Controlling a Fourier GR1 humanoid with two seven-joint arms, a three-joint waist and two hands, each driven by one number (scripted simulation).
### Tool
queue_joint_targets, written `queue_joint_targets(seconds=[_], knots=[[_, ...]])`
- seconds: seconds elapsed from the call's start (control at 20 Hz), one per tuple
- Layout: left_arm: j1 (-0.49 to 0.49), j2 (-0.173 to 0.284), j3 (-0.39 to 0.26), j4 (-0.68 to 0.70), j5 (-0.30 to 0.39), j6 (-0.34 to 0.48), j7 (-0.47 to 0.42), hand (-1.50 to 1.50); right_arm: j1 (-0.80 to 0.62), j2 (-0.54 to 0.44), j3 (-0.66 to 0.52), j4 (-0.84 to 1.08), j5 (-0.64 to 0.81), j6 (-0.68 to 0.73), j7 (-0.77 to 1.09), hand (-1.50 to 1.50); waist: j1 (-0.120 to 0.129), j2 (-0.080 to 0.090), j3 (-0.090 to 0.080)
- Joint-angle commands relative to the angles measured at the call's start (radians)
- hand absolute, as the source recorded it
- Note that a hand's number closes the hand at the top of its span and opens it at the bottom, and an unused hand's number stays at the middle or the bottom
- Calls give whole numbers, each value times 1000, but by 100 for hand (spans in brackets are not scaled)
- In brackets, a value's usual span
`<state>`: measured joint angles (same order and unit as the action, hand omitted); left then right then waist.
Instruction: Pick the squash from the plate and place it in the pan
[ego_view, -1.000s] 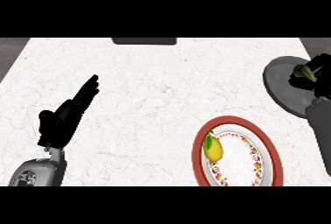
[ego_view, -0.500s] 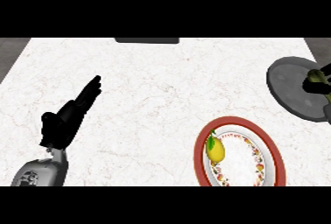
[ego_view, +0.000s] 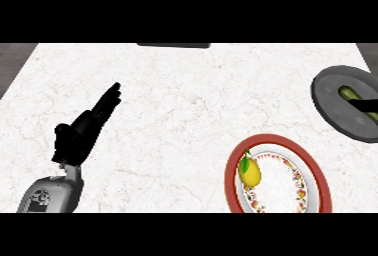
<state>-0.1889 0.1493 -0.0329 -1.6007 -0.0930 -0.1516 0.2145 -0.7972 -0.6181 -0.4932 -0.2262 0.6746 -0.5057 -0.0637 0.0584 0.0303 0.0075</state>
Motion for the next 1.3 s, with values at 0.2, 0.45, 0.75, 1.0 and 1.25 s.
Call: queue_joint_targets(seconds=[0.2,0.45,0.75,1.0,1.25], knots=[[3,8,19,6,16,-10,-10,0,16,25,-229,-71,-250,16,-274,-150,-12,-1,4],[52,0,7,-16,-1,2,-30,0,74,-42,-339,-49,-381,227,-393,-150,-23,-10,1],[43,-23,-9,-12,-15,17,-5,0,209,-63,-367,-9,-434,423,-563,-150,-36,-17,-2],[16,7,38,47,9,-13,-44,0,260,-17,-376,-31,-473,440,-738,-150,-42,-20,-4],[61,13,42,-2,0,-17,-30,0,312,-3,-356,-33,-520,470,-789,-150,-46,-25,-6]])
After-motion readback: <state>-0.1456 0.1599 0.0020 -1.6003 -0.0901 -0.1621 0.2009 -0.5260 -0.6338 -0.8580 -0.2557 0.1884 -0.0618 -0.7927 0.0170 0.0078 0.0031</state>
